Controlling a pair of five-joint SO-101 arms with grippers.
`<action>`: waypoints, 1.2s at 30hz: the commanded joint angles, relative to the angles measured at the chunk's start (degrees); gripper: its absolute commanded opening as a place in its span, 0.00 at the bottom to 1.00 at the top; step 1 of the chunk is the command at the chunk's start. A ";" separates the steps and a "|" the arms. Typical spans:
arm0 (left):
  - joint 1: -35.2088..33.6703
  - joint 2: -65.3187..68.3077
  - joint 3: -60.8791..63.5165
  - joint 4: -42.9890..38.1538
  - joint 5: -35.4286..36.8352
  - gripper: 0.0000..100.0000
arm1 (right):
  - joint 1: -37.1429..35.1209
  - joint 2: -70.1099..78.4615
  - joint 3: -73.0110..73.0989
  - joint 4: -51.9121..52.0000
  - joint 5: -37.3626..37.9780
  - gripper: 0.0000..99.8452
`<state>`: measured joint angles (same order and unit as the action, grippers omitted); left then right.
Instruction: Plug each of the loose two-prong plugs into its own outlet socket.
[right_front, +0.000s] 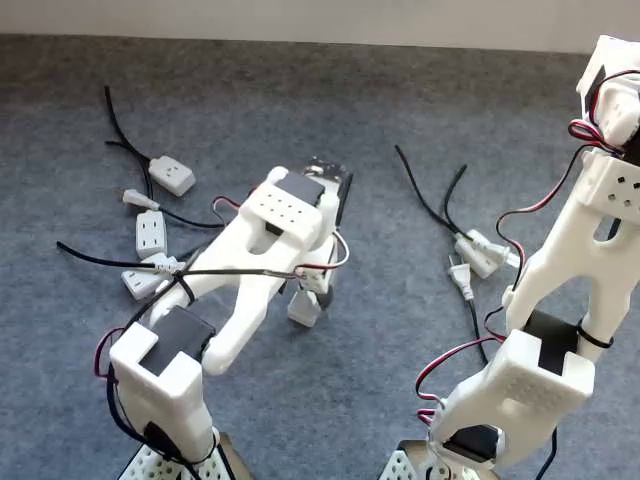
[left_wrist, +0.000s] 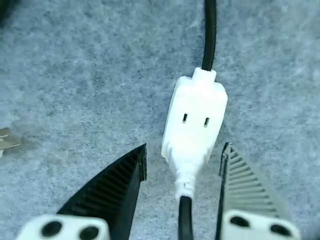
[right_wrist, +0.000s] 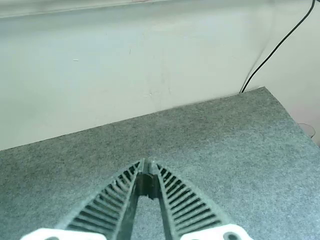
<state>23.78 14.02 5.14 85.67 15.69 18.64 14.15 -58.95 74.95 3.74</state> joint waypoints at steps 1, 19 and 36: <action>-1.27 -1.80 2.42 -4.31 -0.53 0.25 | -1.01 -0.84 -1.89 -1.01 0.00 0.01; -1.63 17.80 -16.92 0.35 -0.62 0.04 | -0.75 -1.10 -2.07 -0.92 0.00 0.01; -12.88 32.66 -64.75 0.70 1.93 0.03 | -1.01 -0.92 -2.15 -1.10 0.00 0.01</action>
<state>13.32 41.80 -46.55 87.69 17.19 18.46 14.15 -58.95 74.95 3.74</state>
